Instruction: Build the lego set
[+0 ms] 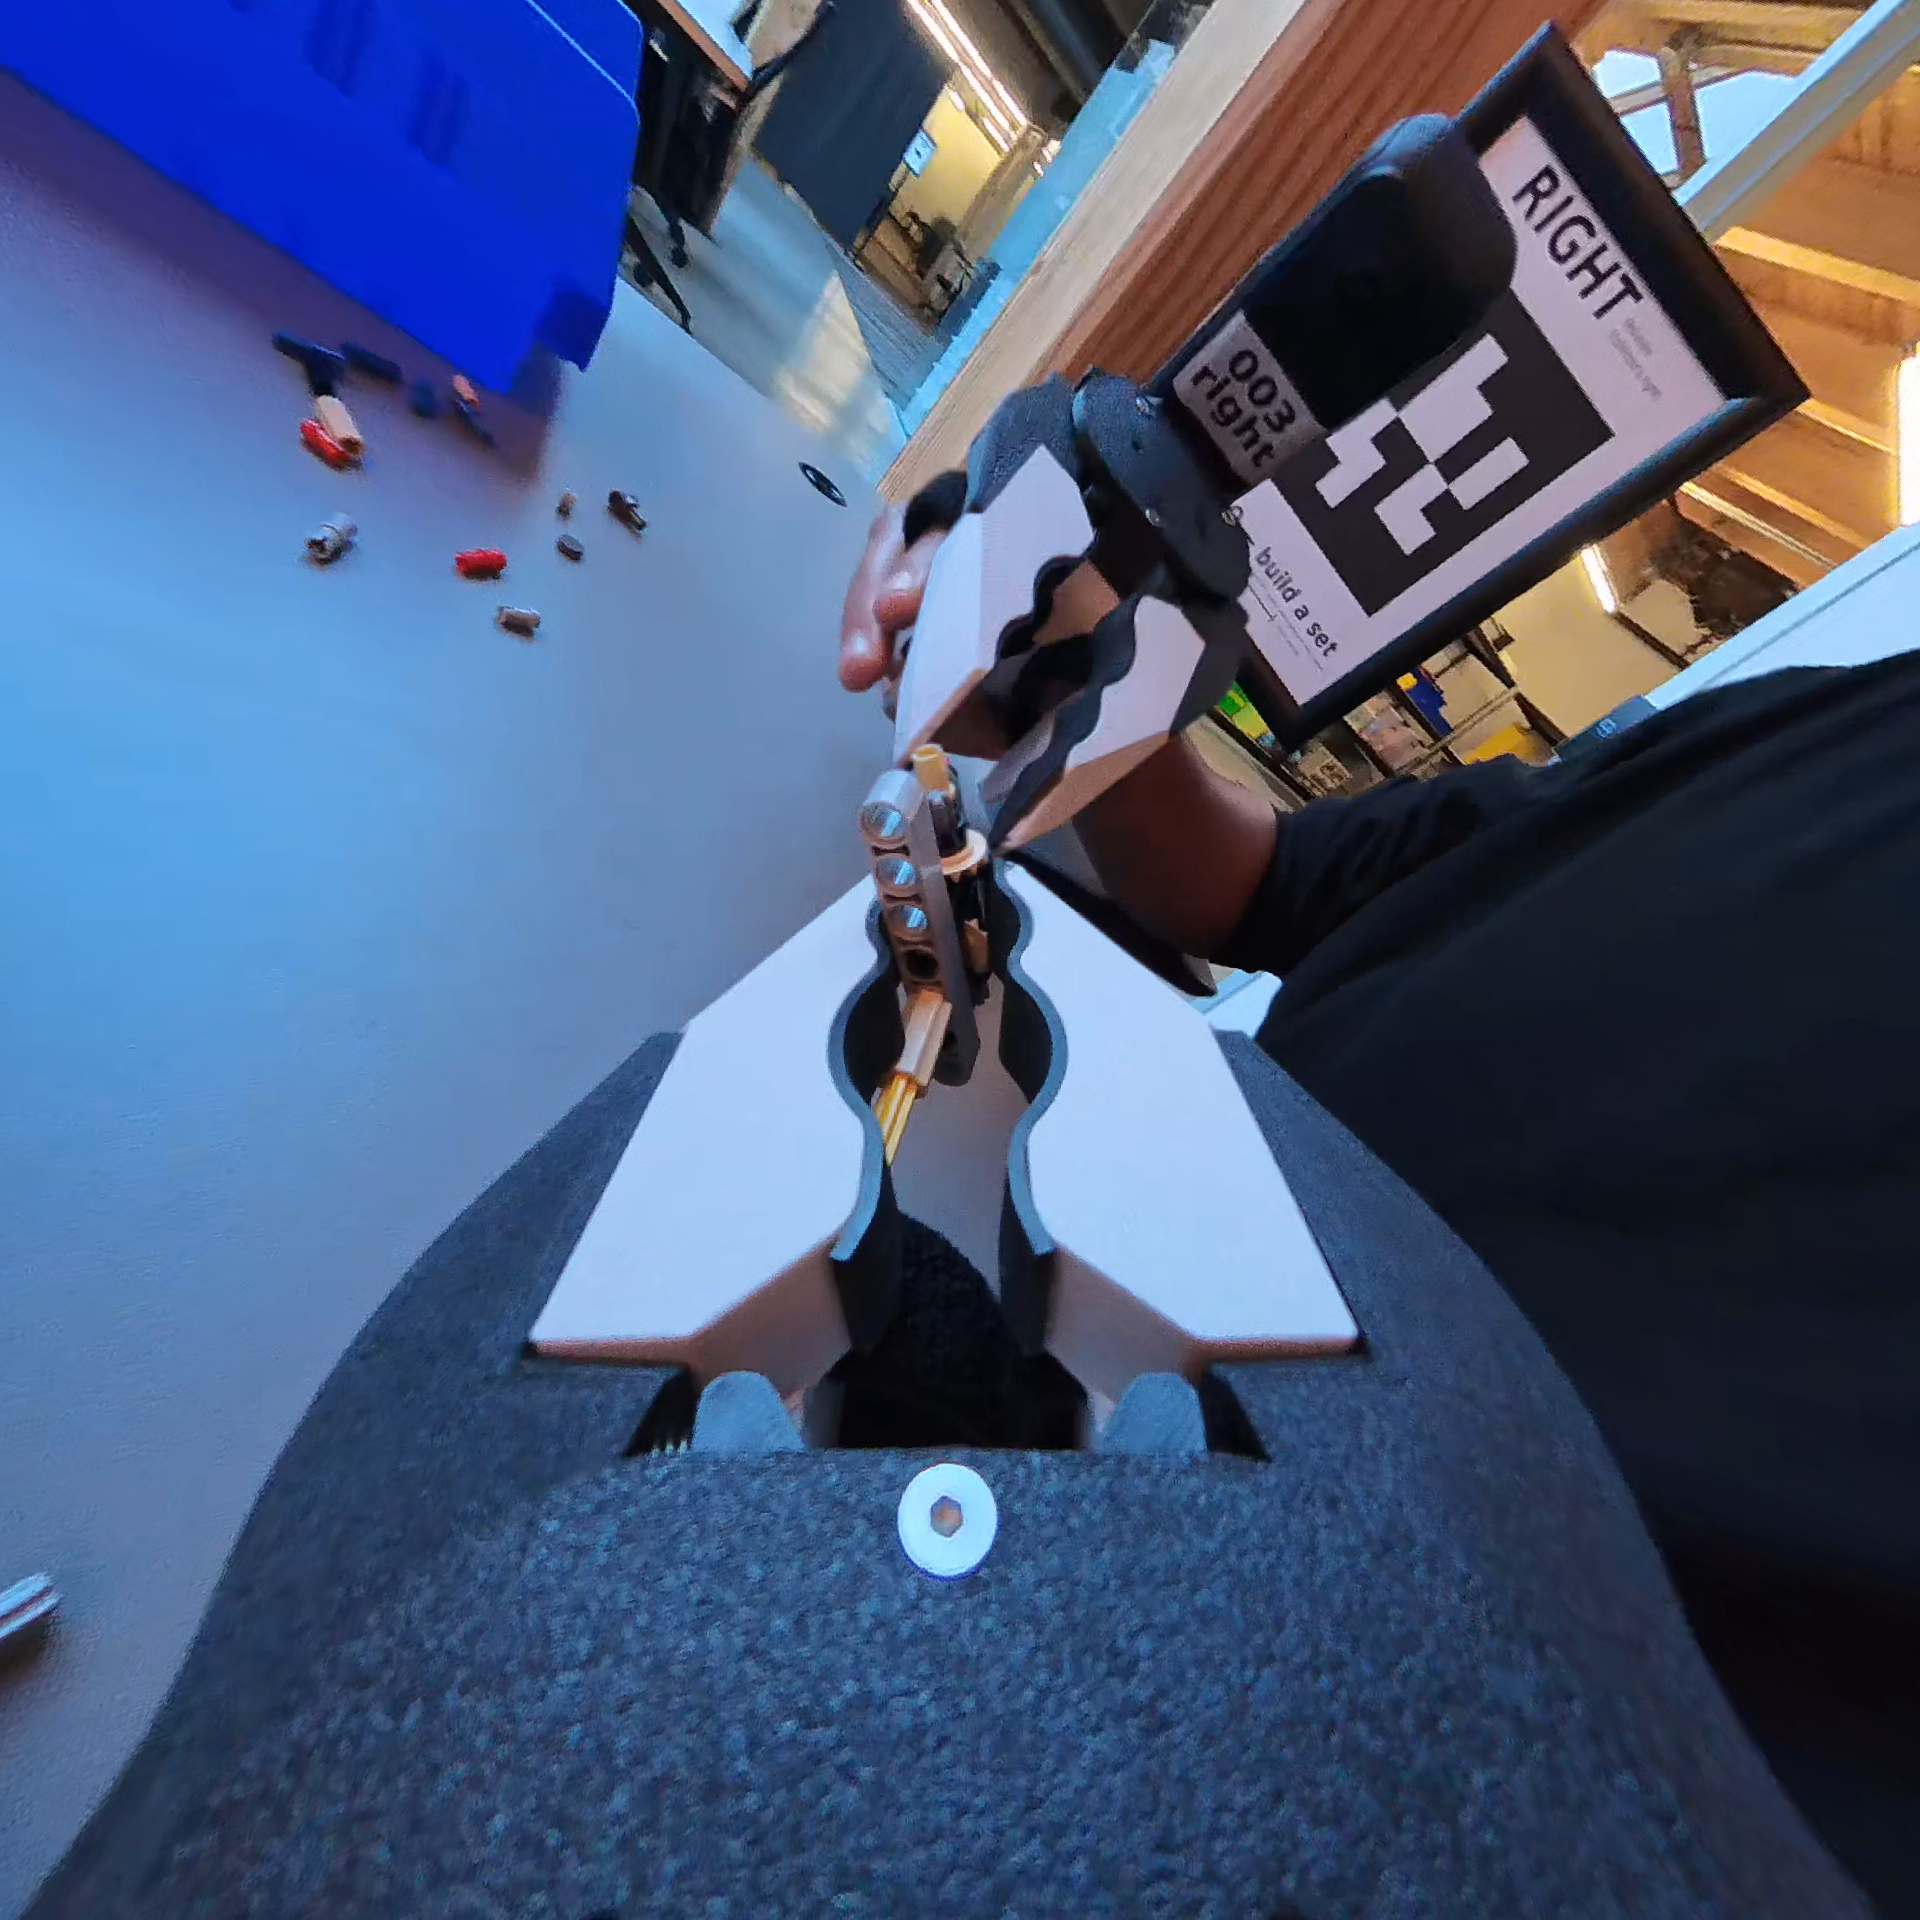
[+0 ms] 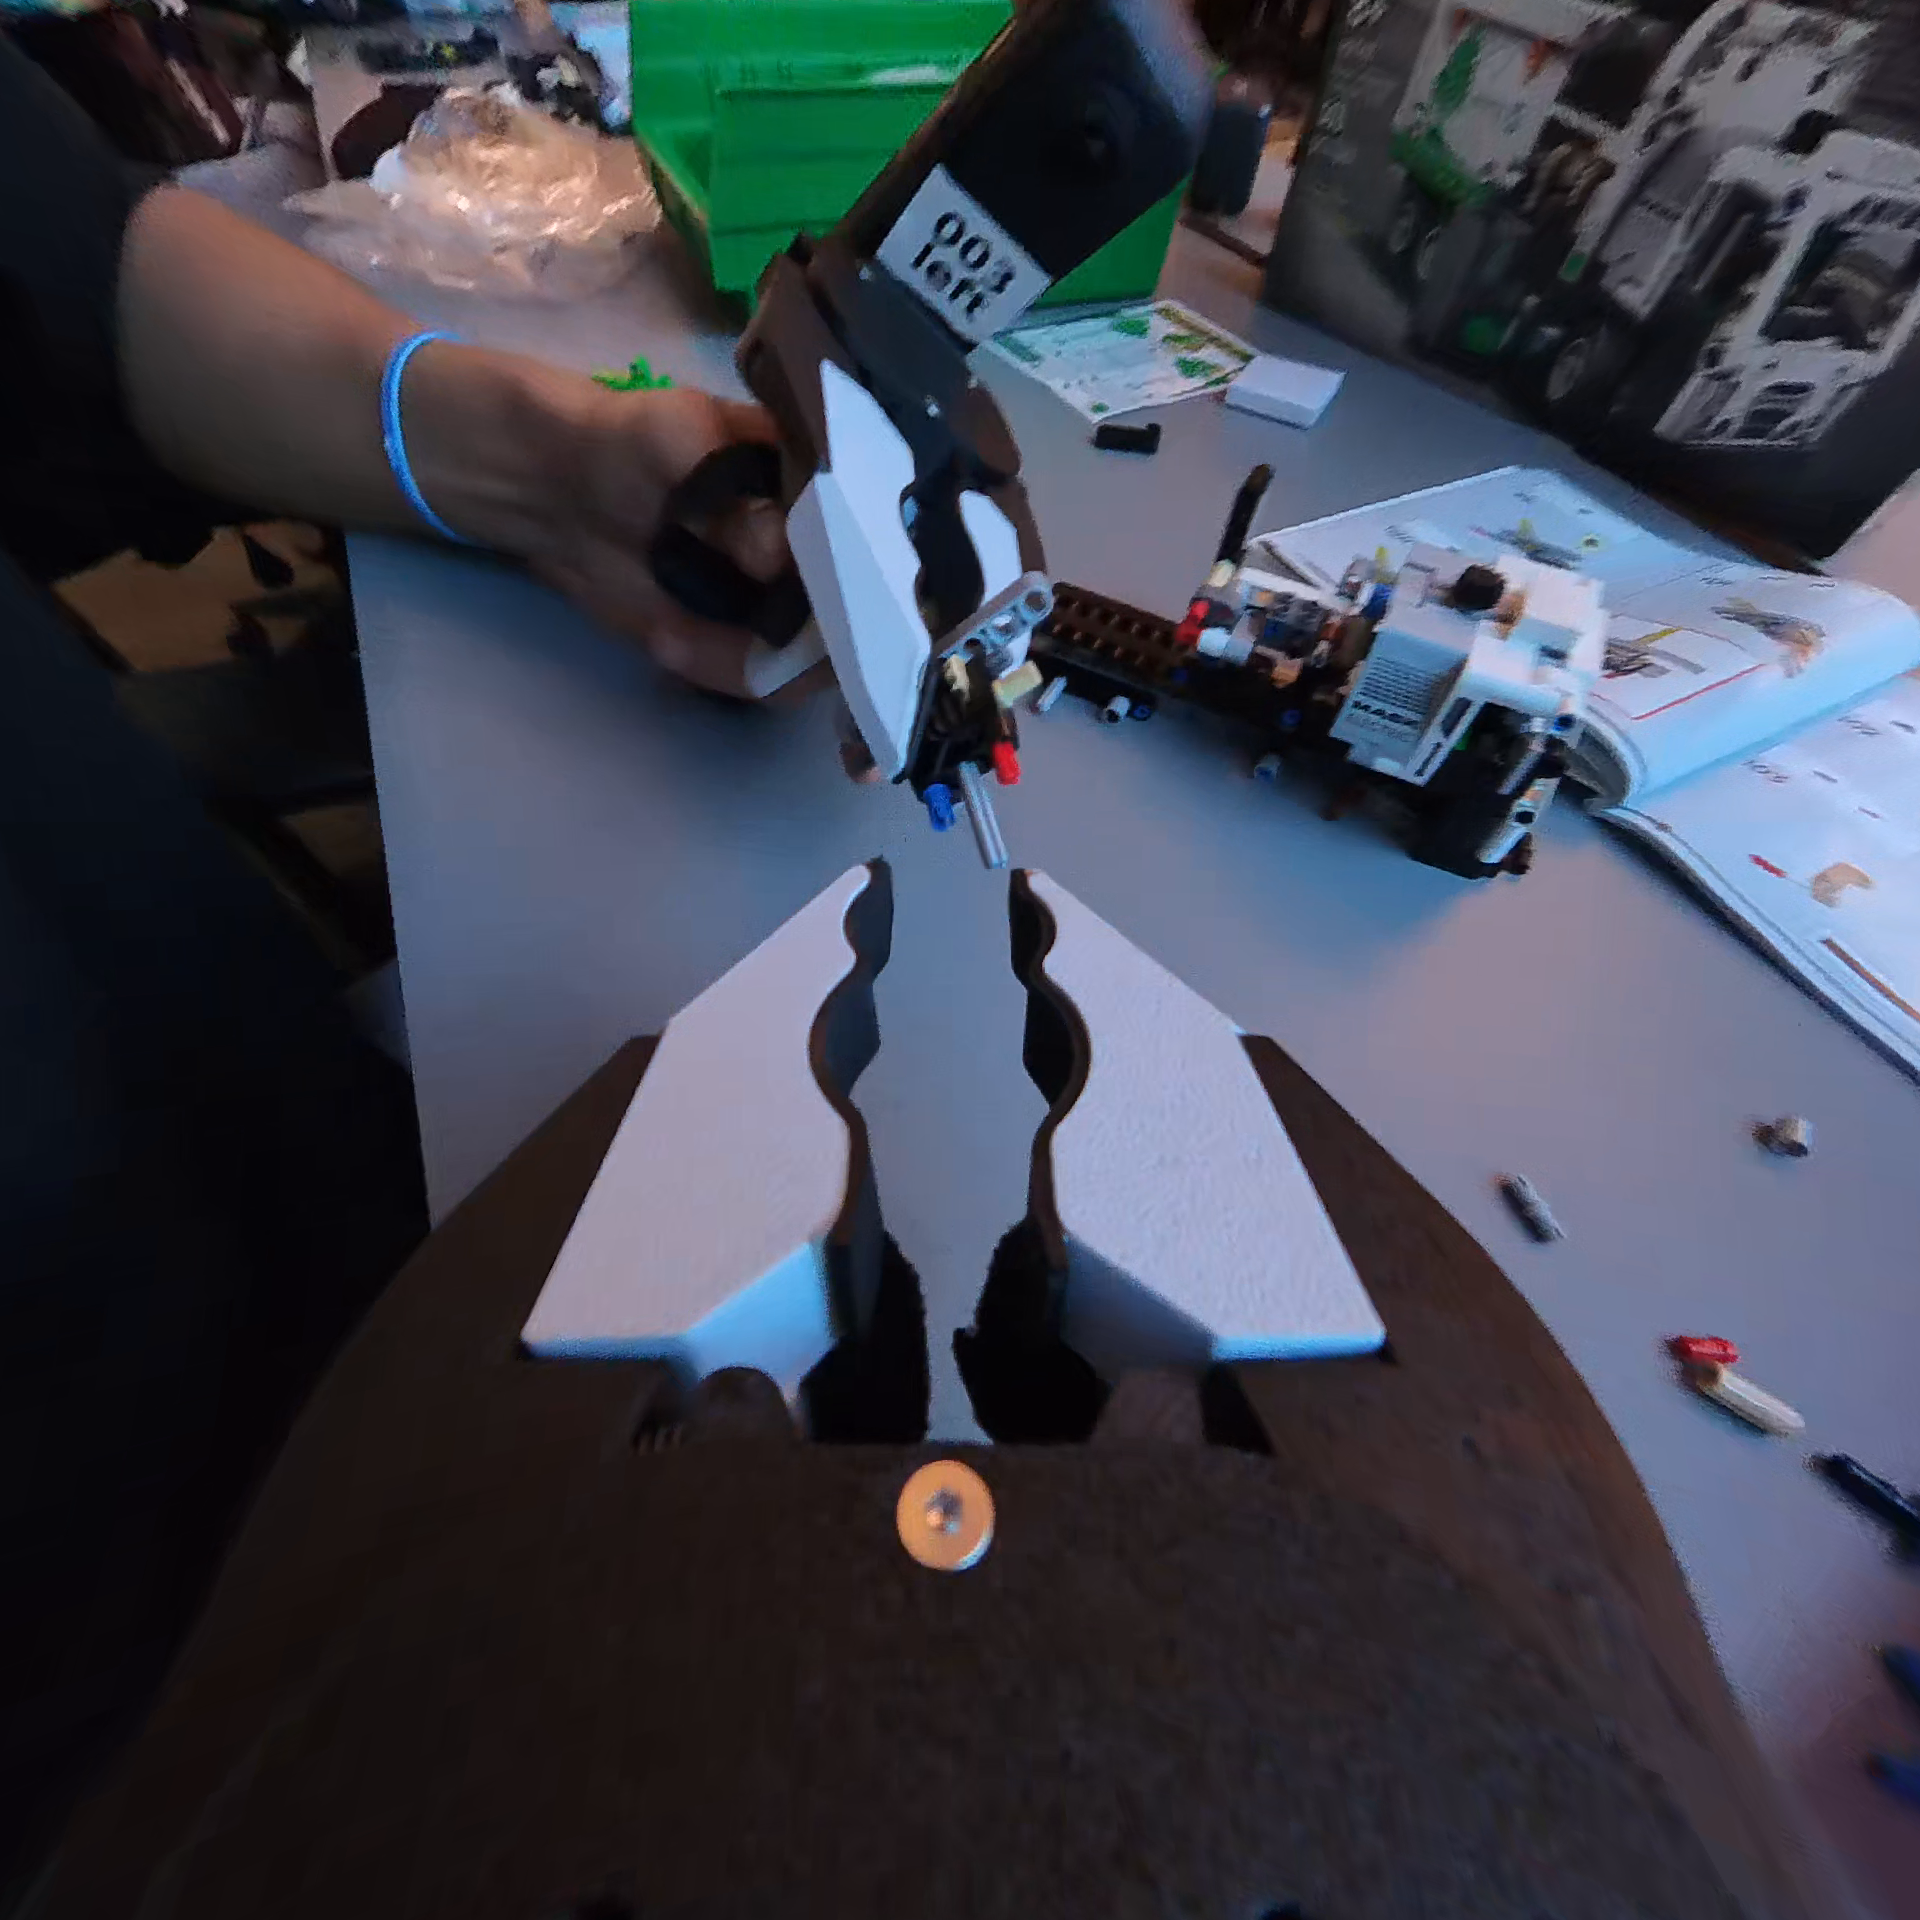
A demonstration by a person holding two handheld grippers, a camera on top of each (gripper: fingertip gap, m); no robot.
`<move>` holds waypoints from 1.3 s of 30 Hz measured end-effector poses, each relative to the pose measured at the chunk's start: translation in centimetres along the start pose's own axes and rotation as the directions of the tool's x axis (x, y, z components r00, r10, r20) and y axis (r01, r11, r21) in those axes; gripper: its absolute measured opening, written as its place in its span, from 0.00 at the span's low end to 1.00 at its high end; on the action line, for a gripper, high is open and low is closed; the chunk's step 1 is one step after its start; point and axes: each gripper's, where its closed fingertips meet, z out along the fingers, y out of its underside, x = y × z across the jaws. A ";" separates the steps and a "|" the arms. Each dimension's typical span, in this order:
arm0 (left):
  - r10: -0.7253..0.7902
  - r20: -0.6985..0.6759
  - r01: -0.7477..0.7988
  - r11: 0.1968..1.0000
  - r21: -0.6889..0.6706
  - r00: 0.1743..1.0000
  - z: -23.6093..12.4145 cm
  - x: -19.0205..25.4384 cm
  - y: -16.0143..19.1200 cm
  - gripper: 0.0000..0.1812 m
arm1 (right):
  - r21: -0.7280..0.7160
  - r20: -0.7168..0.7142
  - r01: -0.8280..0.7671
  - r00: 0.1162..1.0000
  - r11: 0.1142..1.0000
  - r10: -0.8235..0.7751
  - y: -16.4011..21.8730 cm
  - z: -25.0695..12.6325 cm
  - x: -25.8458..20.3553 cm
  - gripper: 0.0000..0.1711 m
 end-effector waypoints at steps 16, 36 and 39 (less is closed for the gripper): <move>-0.063 0.094 0.066 0.997 -0.030 0.994 0.1 -1.9 0.4 0.09 | -0.138 -0.208 0.002 0.978 0.990 -0.031 1.9 1.3 1.0 0.02; 0.249 0.249 -0.207 0.961 -0.184 0.936 -0.7 -2.7 1.3 0.19 | 0.002 -0.155 -0.653 0.748 0.758 0.645 5.2 0.7 -0.7 0.01; 0.451 0.230 -0.361 0.866 -0.346 0.862 -0.5 -2.6 2.9 0.19 | -0.005 -0.171 -0.705 0.699 0.709 0.694 6.1 0.2 -0.3 0.02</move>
